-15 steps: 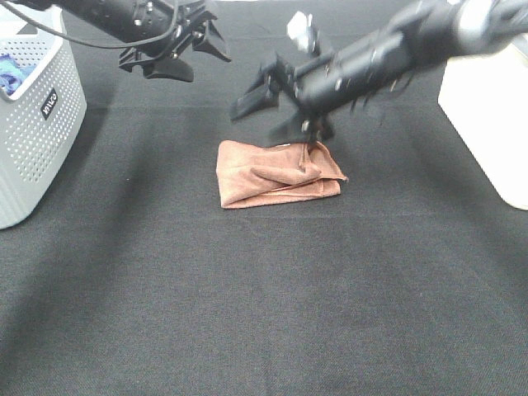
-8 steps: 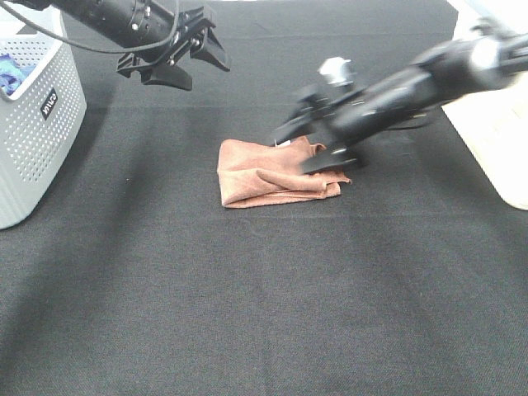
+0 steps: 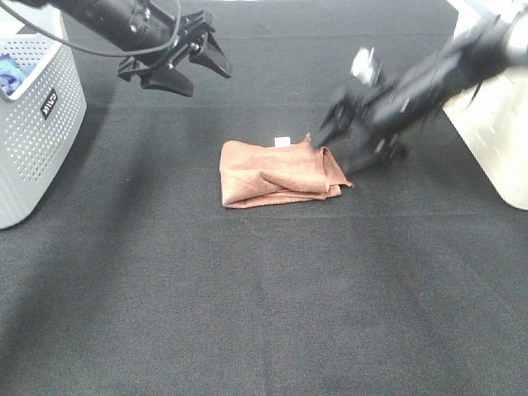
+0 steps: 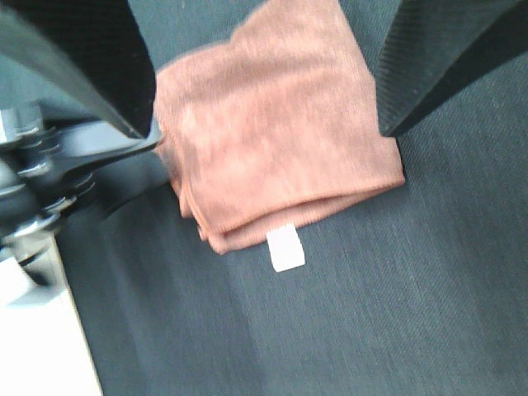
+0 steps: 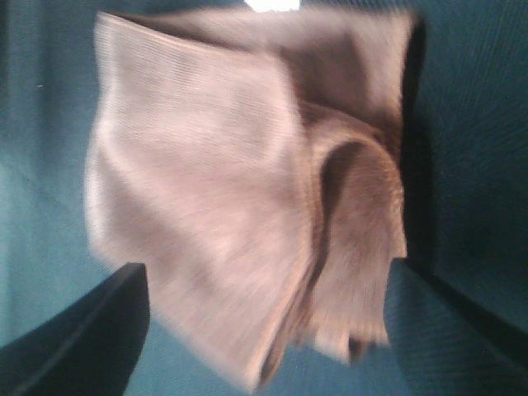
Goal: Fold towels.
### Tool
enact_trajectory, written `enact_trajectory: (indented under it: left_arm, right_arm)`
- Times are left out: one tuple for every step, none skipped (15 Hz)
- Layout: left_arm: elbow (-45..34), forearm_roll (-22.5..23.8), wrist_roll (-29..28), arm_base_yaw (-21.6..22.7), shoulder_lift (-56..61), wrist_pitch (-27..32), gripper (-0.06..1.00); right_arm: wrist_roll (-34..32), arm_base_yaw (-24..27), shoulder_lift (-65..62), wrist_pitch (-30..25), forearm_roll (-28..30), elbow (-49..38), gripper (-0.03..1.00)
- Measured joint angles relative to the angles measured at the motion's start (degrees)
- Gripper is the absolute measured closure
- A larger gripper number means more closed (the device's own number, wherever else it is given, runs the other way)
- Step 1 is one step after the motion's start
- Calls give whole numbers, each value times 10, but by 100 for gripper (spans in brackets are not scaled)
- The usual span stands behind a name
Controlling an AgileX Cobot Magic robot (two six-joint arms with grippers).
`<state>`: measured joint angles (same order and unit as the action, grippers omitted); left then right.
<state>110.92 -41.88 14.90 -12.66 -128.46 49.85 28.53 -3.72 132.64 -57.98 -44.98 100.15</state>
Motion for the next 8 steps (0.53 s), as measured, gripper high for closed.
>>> enact_trajectory:
  left_arm:
    - [0,11,5,0,16,9,24]
    - [0,25,7,0,32,19,24]
    - [0,41,9,0,49,30,24]
    - [0,62,9,0,68,48,24]
    - [0,101,3,0,97,80,24]
    - [0,139,-9,0,120,106,24]
    - [0,171,-27,0,142,123,24]
    - [0,206,-48,0,166,136,24]
  right_arm:
    - [-16,0,-32,-1,25,0,23]
    - [-41,0,-65,-4,54,0,23]
    - [-58,0,-89,-14,75,0,23]
    - [-76,0,-117,-34,100,0,23]
    - [-95,0,-153,-61,130,0,23]
    - [-116,0,-182,-82,154,0,23]
    - [-132,0,-206,-99,175,0,23]
    - [-145,0,-227,-108,195,0,23]
